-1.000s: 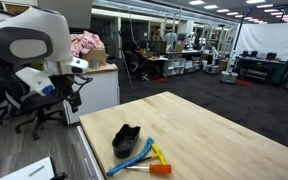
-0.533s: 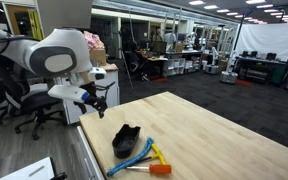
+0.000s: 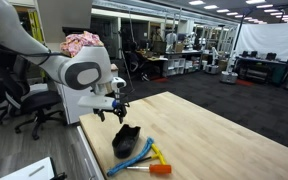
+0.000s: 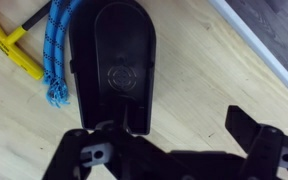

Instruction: Move the black object to the right

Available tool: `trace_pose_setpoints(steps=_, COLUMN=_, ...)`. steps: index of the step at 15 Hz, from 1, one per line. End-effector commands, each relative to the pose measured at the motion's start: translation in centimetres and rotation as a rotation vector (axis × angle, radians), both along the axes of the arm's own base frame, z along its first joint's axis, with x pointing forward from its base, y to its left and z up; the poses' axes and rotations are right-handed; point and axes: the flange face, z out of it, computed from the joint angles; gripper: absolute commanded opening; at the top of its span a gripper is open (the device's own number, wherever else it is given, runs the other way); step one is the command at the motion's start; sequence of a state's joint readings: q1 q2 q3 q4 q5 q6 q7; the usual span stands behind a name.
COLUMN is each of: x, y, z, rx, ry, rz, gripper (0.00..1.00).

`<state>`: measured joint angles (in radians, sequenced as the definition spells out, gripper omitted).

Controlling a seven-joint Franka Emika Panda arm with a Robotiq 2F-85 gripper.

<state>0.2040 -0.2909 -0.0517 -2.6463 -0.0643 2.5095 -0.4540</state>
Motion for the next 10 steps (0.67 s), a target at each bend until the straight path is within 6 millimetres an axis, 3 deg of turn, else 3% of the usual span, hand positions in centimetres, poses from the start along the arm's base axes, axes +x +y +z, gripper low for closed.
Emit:
trace_pose_setpoints(steps=1, x=4.4, y=-0.4, z=-3.3, rx=-0.017, ry=0.043, rz=0.038, gripper=1.00)
trace_pose_setpoints(steps=10, x=9.3, y=-0.3, z=-8.3, rx=-0.036, ry=0.143, rz=0.066, gripper=1.00)
